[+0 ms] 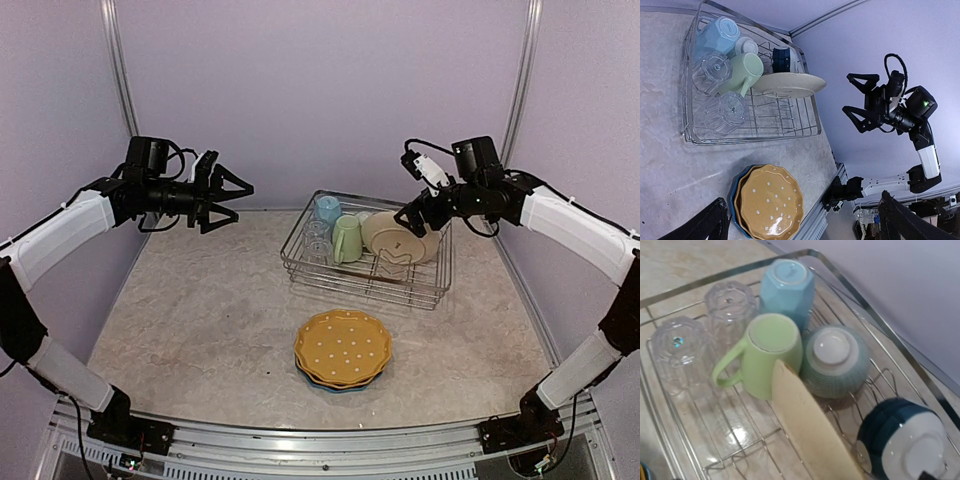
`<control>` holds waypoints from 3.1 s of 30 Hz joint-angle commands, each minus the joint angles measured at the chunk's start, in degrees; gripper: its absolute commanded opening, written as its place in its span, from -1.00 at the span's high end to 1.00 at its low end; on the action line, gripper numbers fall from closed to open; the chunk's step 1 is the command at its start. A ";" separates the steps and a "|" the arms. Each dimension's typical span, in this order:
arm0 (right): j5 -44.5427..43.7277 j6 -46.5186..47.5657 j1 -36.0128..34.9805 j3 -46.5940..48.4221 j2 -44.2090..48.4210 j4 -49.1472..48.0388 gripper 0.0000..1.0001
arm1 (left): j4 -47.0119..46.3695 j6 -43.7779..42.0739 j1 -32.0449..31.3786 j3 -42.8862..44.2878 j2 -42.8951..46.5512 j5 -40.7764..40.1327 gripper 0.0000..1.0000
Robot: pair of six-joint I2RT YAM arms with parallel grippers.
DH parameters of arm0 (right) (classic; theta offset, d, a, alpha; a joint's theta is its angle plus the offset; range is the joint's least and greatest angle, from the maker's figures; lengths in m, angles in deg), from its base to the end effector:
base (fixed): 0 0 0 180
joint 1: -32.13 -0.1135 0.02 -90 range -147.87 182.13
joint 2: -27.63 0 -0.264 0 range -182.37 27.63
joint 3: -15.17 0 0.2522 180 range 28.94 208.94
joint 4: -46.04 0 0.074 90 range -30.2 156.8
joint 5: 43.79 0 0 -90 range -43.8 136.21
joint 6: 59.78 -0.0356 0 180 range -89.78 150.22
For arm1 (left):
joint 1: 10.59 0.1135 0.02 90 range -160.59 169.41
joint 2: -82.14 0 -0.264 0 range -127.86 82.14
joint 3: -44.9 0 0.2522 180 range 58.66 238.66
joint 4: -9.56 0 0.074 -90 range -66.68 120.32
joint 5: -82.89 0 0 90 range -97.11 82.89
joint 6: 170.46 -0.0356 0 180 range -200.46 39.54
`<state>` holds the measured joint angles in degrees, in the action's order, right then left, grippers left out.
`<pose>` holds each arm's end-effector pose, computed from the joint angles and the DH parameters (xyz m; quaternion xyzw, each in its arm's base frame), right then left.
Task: Unload the mixed dishes from the dish rack
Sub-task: Grab the plate from the dish rack.
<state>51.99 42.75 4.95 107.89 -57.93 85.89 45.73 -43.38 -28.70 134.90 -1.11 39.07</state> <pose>0.3025 0.1594 0.3490 -0.3204 0.8161 0.1049 0.4694 0.3012 -0.1255 0.3569 0.0642 0.8160 -0.5150 0.2543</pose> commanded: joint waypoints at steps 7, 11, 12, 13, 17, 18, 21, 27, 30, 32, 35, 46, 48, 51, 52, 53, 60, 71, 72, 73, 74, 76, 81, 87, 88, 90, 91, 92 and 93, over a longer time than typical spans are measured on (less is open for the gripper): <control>22.85 9.17 9.09 7.27 -9.37 6.17 -0.78 | 0.53 -0.87 -0.38 1.36 0.36 0.94 -0.98; 24.54 11.99 10.36 9.37 -13.48 7.48 -0.65 | 0.53 -0.87 -0.39 1.36 0.36 1.10 -0.98; 25.10 12.93 10.59 9.94 -14.60 8.10 -0.61 | 0.53 -0.87 -0.36 1.36 0.32 1.07 -0.98; 25.71 14.70 10.65 10.87 -15.99 9.23 -0.55 | 0.59 -0.87 -0.36 1.36 0.28 1.17 -0.98; 27.19 18.90 10.71 15.23 -21.59 15.31 -0.22 | 0.50 -0.83 -0.42 1.41 0.16 1.36 -0.98; 27.10 19.38 10.70 16.03 -22.58 15.95 -0.13 | 0.52 -0.80 -0.42 1.43 0.12 1.44 -0.98; 27.87 21.77 10.66 17.11 -24.90 16.53 0.11 | 0.47 -0.70 -0.43 1.45 0.10 1.64 -0.98; 27.92 26.06 10.71 20.64 -28.72 20.47 0.48 | 0.44 -0.64 -0.42 1.45 0.01 1.88 -0.98; 27.38 27.03 10.66 22.28 -30.18 22.28 0.62 | 0.44 -0.61 -0.37 1.40 0.09 1.89 -0.98; 27.98 27.60 10.66 22.77 -30.46 23.17 0.69 | 0.35 -0.61 -0.42 1.45 0.10 1.98 -0.98; 29.09 27.86 10.66 23.43 -30.01 23.98 0.75 | 0.35 -0.52 -0.36 1.45 0.10 2.07 -0.98; 32.49 24.17 10.85 26.57 -28.12 26.43 0.61 | 0.04 -0.17 -0.49 1.26 0.09 2.25 -0.98; 32.35 22.97 10.89 26.75 -28.19 26.52 0.43 | -0.07 -0.17 -0.50 1.23 0.10 2.25 -0.98; 30.15 21.08 10.91 25.63 -27.70 25.19 0.13 | -0.09 -0.09 -0.52 1.22 0.01 2.37 -0.98; 28.70 20.17 10.87 25.10 -27.29 24.38 0.01 | -0.11 -0.08 -0.50 1.19 0.08 2.35 -0.98; 27.87 19.55 10.86 24.59 -27.06 23.95 -0.06 | -0.19 -0.08 -0.52 1.18 0.05 2.34 -0.98; 27.13 16.23 10.92 23.80 -24.87 23.09 0.02 | -0.39 0.08 -0.44 1.10 0.01 2.47 -0.98; 24.31 11.05 10.94 13.99 -16.78 18.48 -0.15 | -0.83 0.49 -0.50 0.82 -0.12 2.86 -0.98; 24.66 11.63 11.00 13.70 -16.78 18.87 -0.11 | -0.98 0.58 -0.56 0.79 -0.15 2.95 -0.98; 25.60 12.29 11.19 13.91 -17.06 19.59 -0.03 | -1.09 0.66 -0.57 0.69 -0.23 2.96 -0.98; 26.99 13.17 11.47 14.89 -17.89 20.58 0.07 | -1.28 0.79 -0.56 0.62 -0.25 3.05 -0.98; 30.54 15.43 12.06 17.16 -19.91 23.06 0.23 | -1.33 0.84 -0.61 0.57 -0.40 3.12 -0.98; 35.50 20.18 12.92 24.11 -26.92 29.44 0.33 | -0.96 0.27 -0.52 0.64 -0.77 2.43 -0.98; 40.29 23.84 13.02 30.34 -32.61 34.69 0.33 | -0.38 -0.02 -0.54 0.91 -1.36 2.24 -0.98; 40.87 24.10 13.07 31.28 -33.30 35.56 0.32 | -0.36 0.01 -0.54 0.98 -1.35 2.35 -0.98; 41.56 24.31 13.03 32.01 -33.96 36.04 0.35 | -0.42 0.01 -0.52 0.93 -1.26 2.43 -0.98; 42.06 24.43 13.12 32.07 -34.05 35.94 0.37 | -0.44 0.01 -0.54 0.91 -1.10 2.38 -0.98; 42.45 24.42 13.12 32.17 -34.12 35.93 0.39 | -0.46 0.01 -0.53 0.92 -1.02 2.42 -0.98; 42.74 24.32 13.08 32.51 -34.21 36.32 0.41 | -0.44 0.01 -0.50 0.93 -0.96 2.43 -0.98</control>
<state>90.76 65.53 17.70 138.10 -91.43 118.32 45.67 -42.59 -28.72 134.90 -1.92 41.32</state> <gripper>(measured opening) 0.312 0.990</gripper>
